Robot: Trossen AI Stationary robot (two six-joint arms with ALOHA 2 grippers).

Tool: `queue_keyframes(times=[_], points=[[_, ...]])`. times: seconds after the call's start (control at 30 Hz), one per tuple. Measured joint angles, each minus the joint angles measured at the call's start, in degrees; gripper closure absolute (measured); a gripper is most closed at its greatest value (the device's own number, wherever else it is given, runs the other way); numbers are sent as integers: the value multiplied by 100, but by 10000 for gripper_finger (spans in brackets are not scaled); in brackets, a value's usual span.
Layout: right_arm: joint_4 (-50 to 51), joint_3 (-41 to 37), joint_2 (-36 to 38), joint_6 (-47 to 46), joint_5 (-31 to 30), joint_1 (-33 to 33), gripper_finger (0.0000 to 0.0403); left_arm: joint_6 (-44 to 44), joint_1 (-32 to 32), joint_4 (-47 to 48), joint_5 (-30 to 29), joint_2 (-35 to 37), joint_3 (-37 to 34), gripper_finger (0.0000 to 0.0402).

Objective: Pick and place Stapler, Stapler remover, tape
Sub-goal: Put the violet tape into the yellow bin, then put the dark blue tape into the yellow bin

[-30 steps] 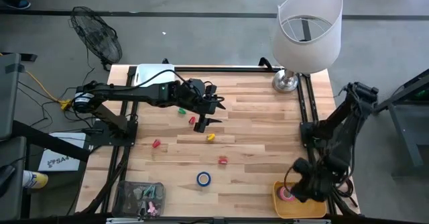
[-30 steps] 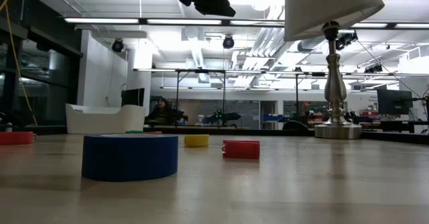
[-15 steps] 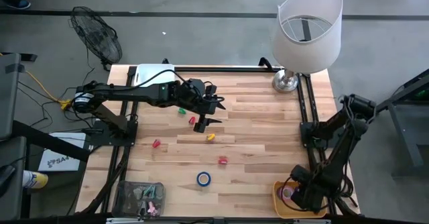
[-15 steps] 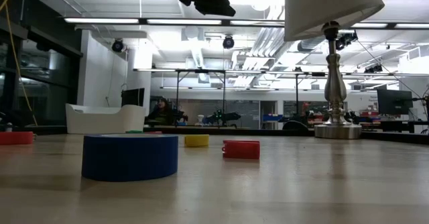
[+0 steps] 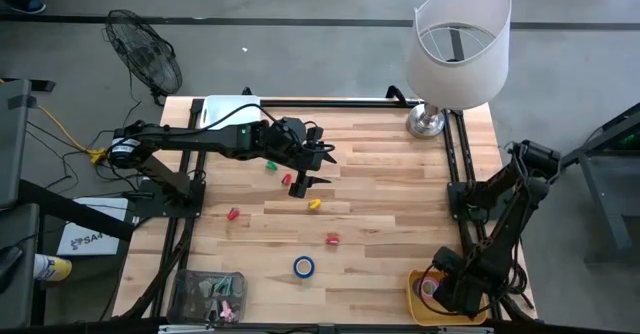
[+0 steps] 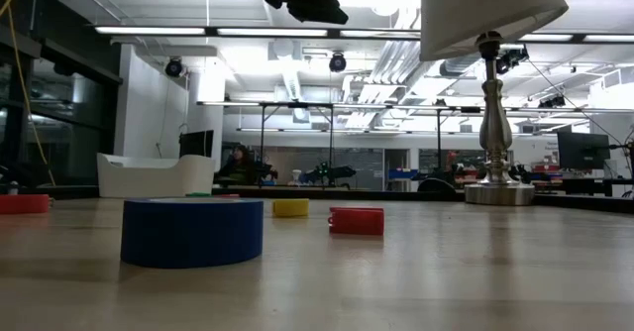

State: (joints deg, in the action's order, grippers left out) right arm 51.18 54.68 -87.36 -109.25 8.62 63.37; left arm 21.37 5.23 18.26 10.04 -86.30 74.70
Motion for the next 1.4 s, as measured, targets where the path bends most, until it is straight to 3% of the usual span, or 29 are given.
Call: queue_keyframes(times=[0.13,0.3,0.5,0.67,0.83,1.0,1.17,1.4], points=[[15,0,317,-140,-41,0,250,120,1,64,-2,0,0,151],[217,0,899,-309,-544,0,226,153,2,527,-44,0,0,151],[774,0,1505,-114,-1462,0,222,147,0,1604,1,0,0,151],[1315,0,1803,378,-1591,-161,222,-43,0,2713,276,0,0,151],[1681,-2,2006,1078,-1784,-512,222,-1091,-92,3440,388,0,0,151],[1746,-4,2176,1507,-2204,-913,222,-2490,-466,3595,258,0,0,151],[1709,-6,2213,1691,-2575,-1246,222,-3937,-1001,3573,-288,-59,0,151],[1643,-5,2213,2277,-2758,-1596,222,-5078,-1764,3581,-853,-332,2,151]])
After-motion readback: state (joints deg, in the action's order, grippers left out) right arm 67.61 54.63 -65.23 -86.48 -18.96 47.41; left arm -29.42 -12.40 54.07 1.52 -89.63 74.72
